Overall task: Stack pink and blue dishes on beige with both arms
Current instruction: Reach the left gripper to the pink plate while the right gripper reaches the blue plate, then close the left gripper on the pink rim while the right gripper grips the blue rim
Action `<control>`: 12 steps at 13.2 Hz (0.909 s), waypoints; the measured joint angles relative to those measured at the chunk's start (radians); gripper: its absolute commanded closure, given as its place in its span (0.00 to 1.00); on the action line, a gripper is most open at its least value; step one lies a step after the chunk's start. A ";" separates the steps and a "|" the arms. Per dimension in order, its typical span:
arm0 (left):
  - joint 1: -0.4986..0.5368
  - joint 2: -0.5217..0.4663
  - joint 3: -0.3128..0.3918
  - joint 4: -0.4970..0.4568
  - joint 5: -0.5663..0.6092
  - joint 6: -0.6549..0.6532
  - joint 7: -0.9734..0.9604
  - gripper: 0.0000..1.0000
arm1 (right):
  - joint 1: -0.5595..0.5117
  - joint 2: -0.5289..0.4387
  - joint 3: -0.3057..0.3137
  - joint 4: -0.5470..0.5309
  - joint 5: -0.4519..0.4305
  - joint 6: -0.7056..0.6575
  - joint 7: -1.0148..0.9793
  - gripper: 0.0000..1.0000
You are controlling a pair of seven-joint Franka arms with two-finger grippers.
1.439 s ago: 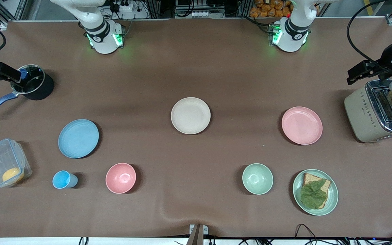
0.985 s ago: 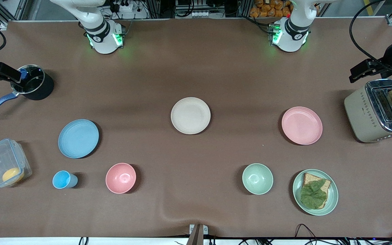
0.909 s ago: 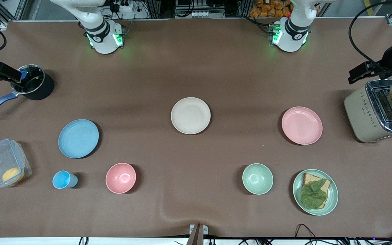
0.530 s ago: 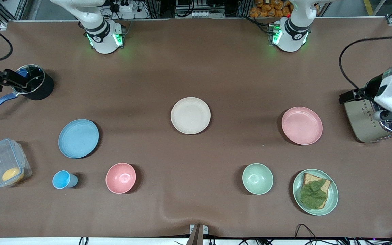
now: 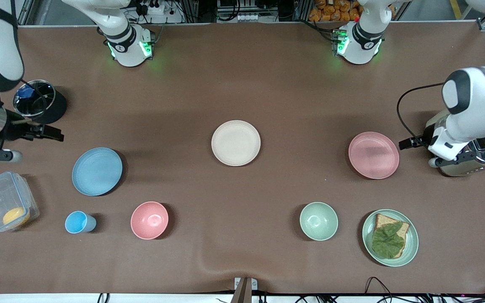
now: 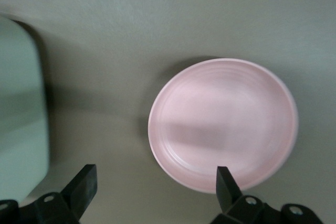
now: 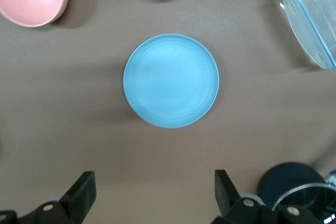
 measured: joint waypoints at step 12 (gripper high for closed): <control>0.041 0.204 -0.005 0.002 0.000 0.126 0.030 0.31 | -0.120 0.367 -0.012 -0.007 -0.002 0.323 -0.048 0.00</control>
